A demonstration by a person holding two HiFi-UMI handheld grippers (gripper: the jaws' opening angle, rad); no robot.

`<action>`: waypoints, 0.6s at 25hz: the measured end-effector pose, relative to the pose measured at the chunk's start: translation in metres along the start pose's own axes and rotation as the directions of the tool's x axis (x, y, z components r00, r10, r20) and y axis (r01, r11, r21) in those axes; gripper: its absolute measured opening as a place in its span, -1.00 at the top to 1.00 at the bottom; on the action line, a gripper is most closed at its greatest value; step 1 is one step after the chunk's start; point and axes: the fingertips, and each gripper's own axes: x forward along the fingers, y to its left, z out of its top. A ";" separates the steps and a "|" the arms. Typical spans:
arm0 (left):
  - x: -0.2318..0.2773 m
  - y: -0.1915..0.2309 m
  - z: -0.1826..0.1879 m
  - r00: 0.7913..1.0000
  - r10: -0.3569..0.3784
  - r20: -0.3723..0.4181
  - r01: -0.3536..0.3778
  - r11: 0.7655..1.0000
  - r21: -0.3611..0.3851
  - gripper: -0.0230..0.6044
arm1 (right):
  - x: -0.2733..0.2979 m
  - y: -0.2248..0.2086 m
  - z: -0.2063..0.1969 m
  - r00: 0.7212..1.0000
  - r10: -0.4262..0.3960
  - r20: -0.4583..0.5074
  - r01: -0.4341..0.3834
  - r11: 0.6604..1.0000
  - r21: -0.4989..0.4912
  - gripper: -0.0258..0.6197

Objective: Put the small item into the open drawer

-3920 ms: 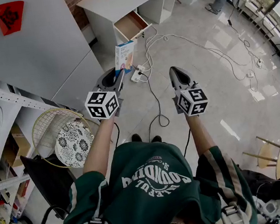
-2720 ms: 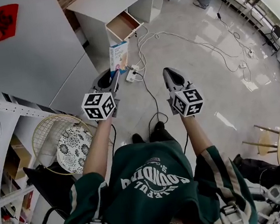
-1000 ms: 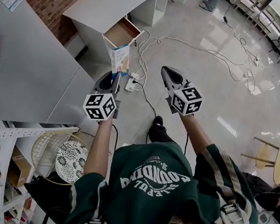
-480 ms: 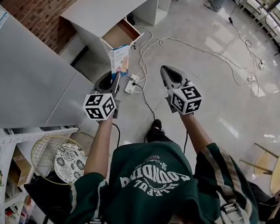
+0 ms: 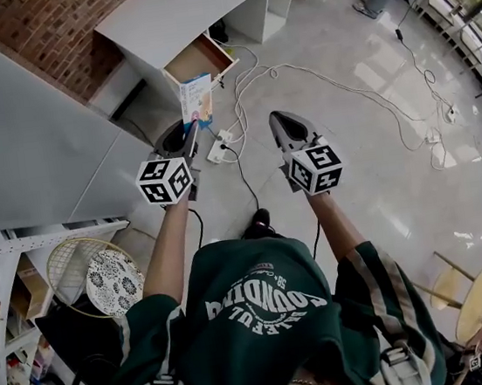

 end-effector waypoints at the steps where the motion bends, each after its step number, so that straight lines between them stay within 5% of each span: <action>1: 0.005 -0.002 0.000 1.000 0.003 0.001 -0.003 1.000 -0.001 0.59 | 0.001 -0.005 0.001 1.000 0.005 -0.002 -0.005 1.000 -0.001 0.84; 15: 0.048 -0.035 -0.002 1.000 0.002 -0.002 -0.002 1.000 -0.004 0.60 | -0.012 -0.042 0.001 1.000 0.025 -0.013 -0.025 1.000 0.006 0.84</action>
